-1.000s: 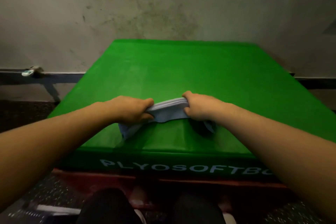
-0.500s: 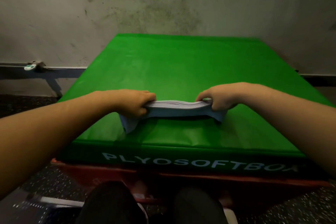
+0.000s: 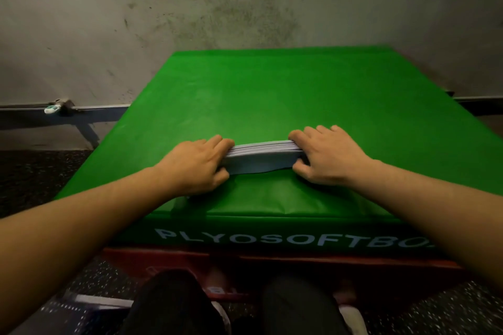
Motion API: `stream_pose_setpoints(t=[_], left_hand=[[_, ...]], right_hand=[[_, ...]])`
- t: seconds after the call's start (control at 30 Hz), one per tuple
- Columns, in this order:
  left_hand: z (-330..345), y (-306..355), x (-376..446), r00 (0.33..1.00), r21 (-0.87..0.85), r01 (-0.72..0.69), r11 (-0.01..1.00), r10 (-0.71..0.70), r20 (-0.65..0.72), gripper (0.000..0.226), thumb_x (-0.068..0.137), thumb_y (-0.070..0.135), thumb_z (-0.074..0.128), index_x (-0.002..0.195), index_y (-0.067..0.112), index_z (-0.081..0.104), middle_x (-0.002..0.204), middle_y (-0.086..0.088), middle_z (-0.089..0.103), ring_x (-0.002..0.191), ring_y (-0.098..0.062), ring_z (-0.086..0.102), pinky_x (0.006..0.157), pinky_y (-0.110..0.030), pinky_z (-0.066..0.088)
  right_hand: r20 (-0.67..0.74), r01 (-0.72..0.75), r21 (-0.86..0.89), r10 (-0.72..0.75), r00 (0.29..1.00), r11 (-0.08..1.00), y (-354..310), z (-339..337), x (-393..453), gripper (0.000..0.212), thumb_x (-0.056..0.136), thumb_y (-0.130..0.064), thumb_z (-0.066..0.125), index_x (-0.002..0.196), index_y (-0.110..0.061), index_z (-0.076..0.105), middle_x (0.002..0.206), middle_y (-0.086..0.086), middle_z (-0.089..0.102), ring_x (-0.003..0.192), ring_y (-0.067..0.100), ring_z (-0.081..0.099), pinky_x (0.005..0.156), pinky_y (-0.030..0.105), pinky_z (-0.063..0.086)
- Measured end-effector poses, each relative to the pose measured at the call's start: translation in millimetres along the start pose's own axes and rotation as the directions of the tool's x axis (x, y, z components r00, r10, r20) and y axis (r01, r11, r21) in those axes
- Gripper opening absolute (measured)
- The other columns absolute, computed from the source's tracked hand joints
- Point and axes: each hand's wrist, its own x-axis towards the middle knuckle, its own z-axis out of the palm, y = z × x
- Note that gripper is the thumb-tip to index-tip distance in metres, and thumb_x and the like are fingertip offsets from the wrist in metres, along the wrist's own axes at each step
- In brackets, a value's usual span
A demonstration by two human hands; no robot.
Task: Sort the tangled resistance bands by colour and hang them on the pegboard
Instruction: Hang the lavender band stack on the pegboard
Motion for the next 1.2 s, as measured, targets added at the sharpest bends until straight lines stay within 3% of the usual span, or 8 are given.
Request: stream_pose_setpoints(t=[0.17, 0.33, 0.47, 0.6, 0.77, 1.0, 1.2], left_hand=[[-9.1, -13.3, 3.6, 0.994, -0.162, -0.032, 0.986, 0.048, 0.099, 0.061, 0.082, 0.054, 0.027, 0.131, 0.021, 0.042, 0.125, -0.003, 0.051, 0.102, -0.027, 0.061, 0.084, -0.035, 0.046], [-15.7, -15.2, 6.9, 0.993, -0.260, 0.072, 0.963, -0.046, 0.104, 0.047, 0.081, 0.044, 0.044, 0.122, 0.022, 0.053, 0.120, -0.006, 0.064, 0.100, -0.029, 0.062, 0.079, -0.032, 0.046], [-16.4, -7.6, 12.9, 0.991, -0.270, 0.087, 0.959, -0.057, 0.117, 0.025, 0.090, 0.024, 0.059, 0.113, 0.017, 0.052, 0.112, -0.009, 0.064, 0.095, -0.031, 0.060, 0.071, -0.028, 0.035], [-21.2, -2.5, 4.8, 0.994, -0.317, 0.098, 0.943, -0.075, 0.083, 0.017, 0.089, 0.019, 0.058, 0.103, 0.015, 0.049, 0.106, -0.011, 0.062, 0.091, -0.032, 0.058, 0.070, -0.029, 0.032], [-26.9, 3.8, -24.6, 0.988, -0.314, 0.152, 0.937, -0.156, 0.013, 0.017, 0.090, 0.019, 0.054, 0.103, 0.014, 0.044, 0.106, -0.012, 0.052, 0.088, -0.038, 0.057, 0.074, -0.038, 0.037], [-60.1, -26.7, -109.3, 0.939, -0.245, 0.307, 0.920, -0.335, -0.082, 0.020, 0.085, 0.028, 0.051, 0.098, 0.015, 0.044, 0.099, -0.006, 0.045, 0.076, -0.037, 0.053, 0.064, -0.039, 0.034], [-89.3, -46.2, -227.4, 0.815, -0.200, 0.553, 0.809, -0.575, -0.074, 0.023, 0.082, 0.028, 0.063, 0.094, 0.023, 0.042, 0.095, 0.005, 0.039, 0.068, -0.022, 0.049, 0.060, -0.038, 0.040]], right_hand=[[0.013, 0.059, 0.050, -0.060, 0.998, 0.997, 10.5, -0.5, 5.5, 0.040, 0.089, -0.049, 0.037, 0.121, -0.026, 0.045, 0.110, 0.002, 0.062, 0.097, 0.023, 0.058, 0.085, 0.039, 0.043], [0.052, 0.079, 0.086, -0.083, 0.995, 0.993, 13.1, -2.8, 8.6, 0.034, 0.089, -0.042, 0.045, 0.117, -0.022, 0.049, 0.112, 0.005, 0.060, 0.100, 0.026, 0.058, 0.086, 0.037, 0.044], [0.019, 0.174, -0.073, -0.173, 0.985, 0.982, 13.0, -6.5, 14.6, 0.046, 0.082, -0.050, 0.038, 0.111, -0.017, 0.051, 0.111, 0.008, 0.057, 0.103, 0.028, 0.054, 0.095, 0.039, 0.045], [0.166, 0.142, 0.072, -0.152, 0.974, 0.987, 12.8, -19.2, 19.6, 0.032, 0.088, -0.040, 0.054, 0.112, -0.022, 0.042, 0.105, 0.004, 0.064, 0.089, 0.027, 0.060, 0.073, 0.035, 0.049], [0.240, 0.199, 0.114, -0.221, 0.945, 0.973, 4.0, -32.3, 26.7, 0.036, 0.090, -0.036, 0.058, 0.122, -0.027, 0.043, 0.104, 0.006, 0.066, 0.085, 0.026, 0.058, 0.072, 0.033, 0.047], [-0.047, 0.362, 0.242, -0.362, 0.931, 0.900, -67.3, -58.1, 58.1, 0.029, 0.084, -0.035, 0.068, 0.105, -0.024, 0.052, 0.095, 0.002, 0.066, 0.083, 0.028, 0.060, 0.068, 0.031, 0.042], [-0.285, 0.497, 0.500, -0.407, 0.868, 0.709, -187.9, -78.1, 89.9, 0.028, 0.074, -0.029, 0.072, 0.089, -0.022, 0.050, 0.093, 0.001, 0.055, 0.079, 0.024, 0.053, 0.067, 0.032, 0.038]])
